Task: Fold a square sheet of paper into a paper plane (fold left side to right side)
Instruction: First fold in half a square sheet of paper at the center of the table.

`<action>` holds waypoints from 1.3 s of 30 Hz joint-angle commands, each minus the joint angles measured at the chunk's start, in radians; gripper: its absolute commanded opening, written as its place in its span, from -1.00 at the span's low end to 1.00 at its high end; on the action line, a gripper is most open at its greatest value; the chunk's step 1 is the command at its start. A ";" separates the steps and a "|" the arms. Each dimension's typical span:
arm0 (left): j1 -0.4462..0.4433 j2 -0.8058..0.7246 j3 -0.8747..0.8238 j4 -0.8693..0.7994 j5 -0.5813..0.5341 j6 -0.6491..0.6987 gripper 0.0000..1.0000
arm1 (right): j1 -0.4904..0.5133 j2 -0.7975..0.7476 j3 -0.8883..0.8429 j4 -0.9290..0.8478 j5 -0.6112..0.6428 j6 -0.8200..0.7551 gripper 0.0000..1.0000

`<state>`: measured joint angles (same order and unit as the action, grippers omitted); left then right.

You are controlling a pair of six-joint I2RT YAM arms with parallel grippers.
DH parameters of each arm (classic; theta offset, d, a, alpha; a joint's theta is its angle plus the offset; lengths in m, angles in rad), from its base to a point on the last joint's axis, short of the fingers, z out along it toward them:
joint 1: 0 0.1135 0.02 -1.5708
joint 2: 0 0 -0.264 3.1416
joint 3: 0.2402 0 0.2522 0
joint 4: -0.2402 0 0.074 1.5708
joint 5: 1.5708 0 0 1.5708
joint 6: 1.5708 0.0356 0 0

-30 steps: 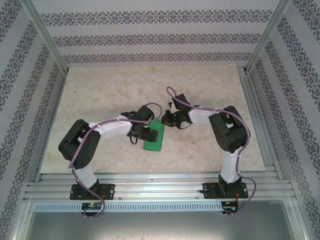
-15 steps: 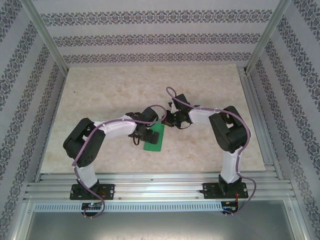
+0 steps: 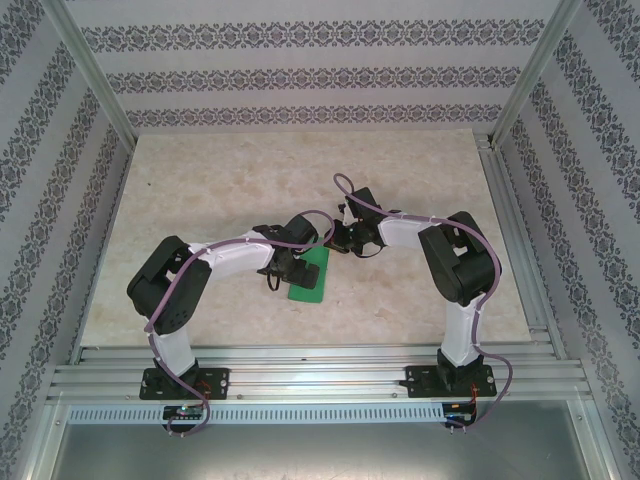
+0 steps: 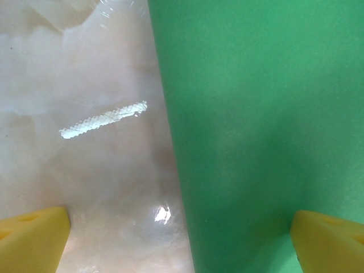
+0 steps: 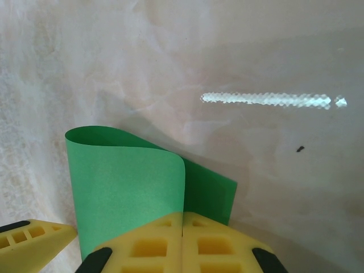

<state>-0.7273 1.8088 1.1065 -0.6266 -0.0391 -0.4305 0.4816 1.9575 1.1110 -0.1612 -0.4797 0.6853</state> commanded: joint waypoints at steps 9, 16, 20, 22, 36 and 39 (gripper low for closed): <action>-0.014 -0.016 0.022 -0.025 -0.033 -0.002 0.92 | -0.002 -0.014 -0.051 0.072 -0.002 0.017 -0.99; -0.014 -0.008 0.021 -0.033 -0.049 0.000 0.92 | 0.000 0.000 -0.051 0.072 0.007 0.020 -0.99; -0.014 -0.008 0.022 -0.036 -0.050 0.001 0.91 | 0.002 0.006 -0.049 0.067 0.010 0.021 -0.99; -0.014 -0.007 0.023 -0.036 -0.051 0.001 0.91 | 0.001 0.004 -0.051 0.064 0.013 0.019 -0.99; -0.018 0.025 0.018 -0.037 -0.048 0.000 0.90 | 0.003 0.003 -0.049 0.058 0.010 0.013 -0.98; -0.025 0.036 0.019 -0.040 -0.051 -0.003 0.90 | 0.005 0.003 -0.047 0.058 0.011 0.013 -0.97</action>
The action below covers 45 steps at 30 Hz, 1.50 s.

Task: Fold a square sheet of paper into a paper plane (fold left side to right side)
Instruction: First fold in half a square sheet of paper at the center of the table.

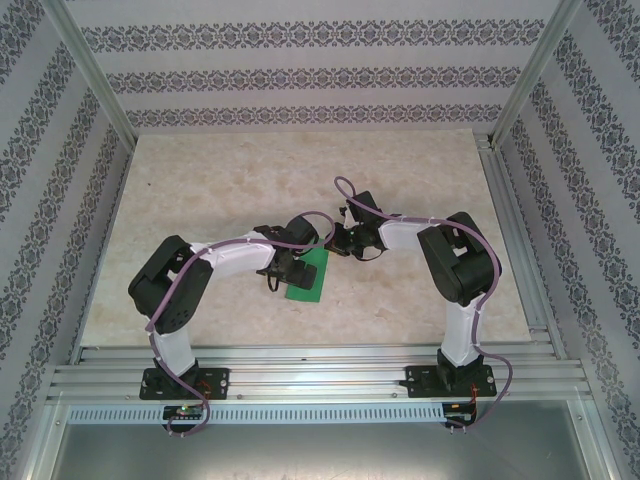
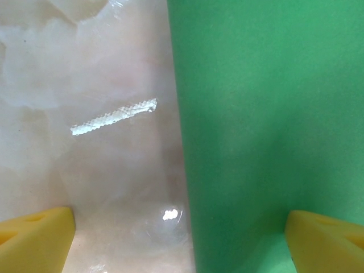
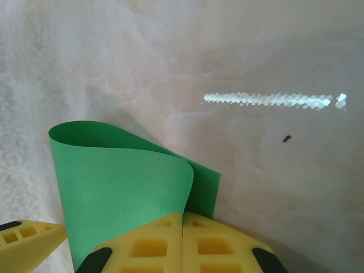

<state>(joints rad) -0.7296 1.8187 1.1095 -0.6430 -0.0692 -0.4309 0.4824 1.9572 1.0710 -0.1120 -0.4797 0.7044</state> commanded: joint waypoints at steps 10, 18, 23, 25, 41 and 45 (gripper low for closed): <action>-0.048 0.066 0.014 -0.059 -0.072 -0.012 0.90 | 0.004 0.002 -0.003 0.010 0.009 -0.002 -0.96; -0.067 0.095 0.003 -0.081 -0.104 -0.022 0.90 | 0.005 0.003 -0.001 0.017 0.005 0.004 -0.96; -0.073 0.101 -0.011 -0.067 -0.092 -0.029 0.90 | 0.004 -0.002 -0.001 0.028 -0.006 0.014 -0.91; -0.078 0.105 -0.017 -0.062 -0.088 -0.035 0.90 | -0.002 -0.012 0.000 0.029 -0.006 0.017 -0.85; -0.080 0.122 -0.027 -0.052 -0.062 -0.042 0.84 | -0.100 -0.152 -0.051 -0.035 0.003 -0.029 -0.64; -0.080 0.122 -0.023 -0.054 -0.064 -0.040 0.84 | -0.064 -0.119 -0.054 0.011 -0.039 0.016 -0.88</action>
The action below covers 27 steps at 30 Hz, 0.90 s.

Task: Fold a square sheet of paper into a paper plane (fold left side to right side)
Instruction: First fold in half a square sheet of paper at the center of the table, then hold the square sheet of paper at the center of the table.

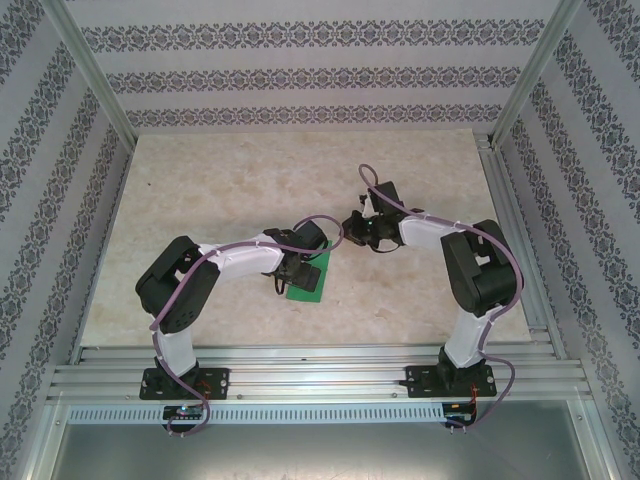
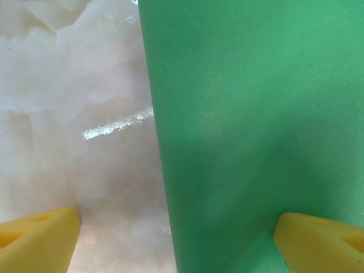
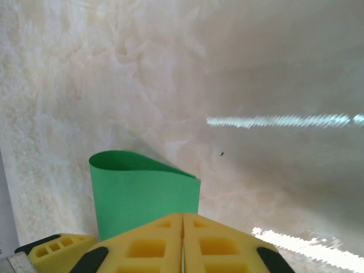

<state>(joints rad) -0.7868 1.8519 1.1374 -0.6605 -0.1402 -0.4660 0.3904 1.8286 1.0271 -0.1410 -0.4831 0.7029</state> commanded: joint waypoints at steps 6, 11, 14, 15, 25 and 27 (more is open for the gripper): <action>-0.023 0.088 -0.044 -0.042 0.005 -0.004 0.83 | 0.085 0.069 -0.016 0.122 -0.046 0.085 -0.93; -0.023 0.086 -0.043 -0.046 0.004 -0.002 0.83 | 0.121 0.099 -0.016 0.139 -0.039 0.110 -0.94; -0.023 0.084 -0.042 -0.048 0.002 -0.002 0.83 | 0.132 0.106 -0.022 0.141 -0.032 0.122 -0.95; -0.023 0.085 -0.041 -0.048 0.002 -0.002 0.83 | 0.133 0.108 -0.025 0.141 -0.028 0.125 -0.95; -0.023 0.077 -0.038 -0.046 0.010 0.000 0.84 | 0.148 0.157 -0.016 0.073 0.011 0.085 -0.97; -0.023 0.060 -0.034 -0.047 0.017 -0.002 0.84 | 0.150 0.165 -0.010 0.037 0.030 0.064 -0.97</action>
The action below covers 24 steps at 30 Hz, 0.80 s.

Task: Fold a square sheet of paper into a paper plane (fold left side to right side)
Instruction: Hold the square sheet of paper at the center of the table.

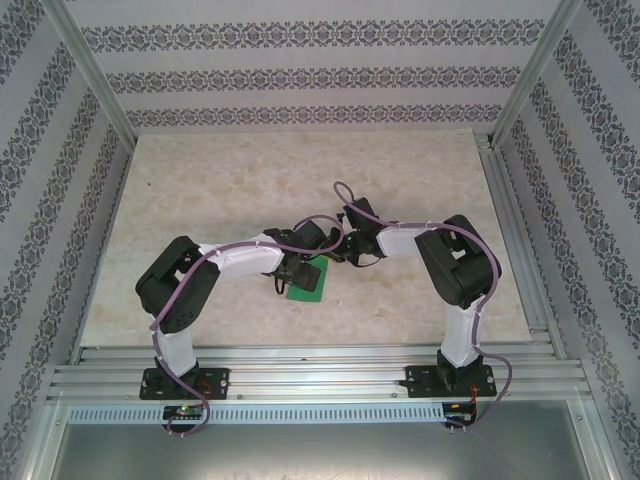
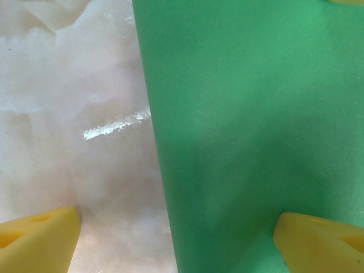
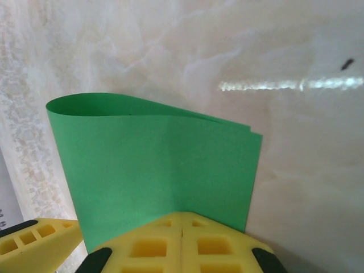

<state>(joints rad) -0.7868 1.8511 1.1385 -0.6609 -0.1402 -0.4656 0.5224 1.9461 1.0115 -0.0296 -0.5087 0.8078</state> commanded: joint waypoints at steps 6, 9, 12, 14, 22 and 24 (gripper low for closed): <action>-0.001 -0.072 -0.025 -0.060 0.053 -0.005 0.95 | 0.024 0.050 0.006 -0.136 0.101 -0.078 -0.98; 0.032 -0.170 -0.040 -0.038 0.108 -0.006 1.00 | 0.025 0.053 0.002 -0.138 0.101 -0.079 -0.98; 0.087 -0.262 -0.083 0.022 0.206 -0.022 1.00 | 0.028 0.056 0.002 -0.138 0.102 -0.079 -0.98; 0.135 -0.312 -0.128 0.099 0.303 -0.046 0.91 | 0.029 0.056 0.006 -0.138 0.101 -0.080 -0.98; 0.214 -0.298 -0.180 0.354 0.591 -0.129 0.12 | 0.039 0.056 0.031 -0.166 0.111 -0.090 -0.99; 0.215 -0.267 -0.175 0.384 0.604 -0.145 -0.04 | 0.040 0.057 0.033 -0.170 0.114 -0.091 -0.98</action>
<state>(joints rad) -0.5762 1.5501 0.9607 -0.4007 0.3573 -0.5709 0.5453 1.9514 1.0527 -0.0975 -0.4603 0.7433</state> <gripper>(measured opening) 0.502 0.041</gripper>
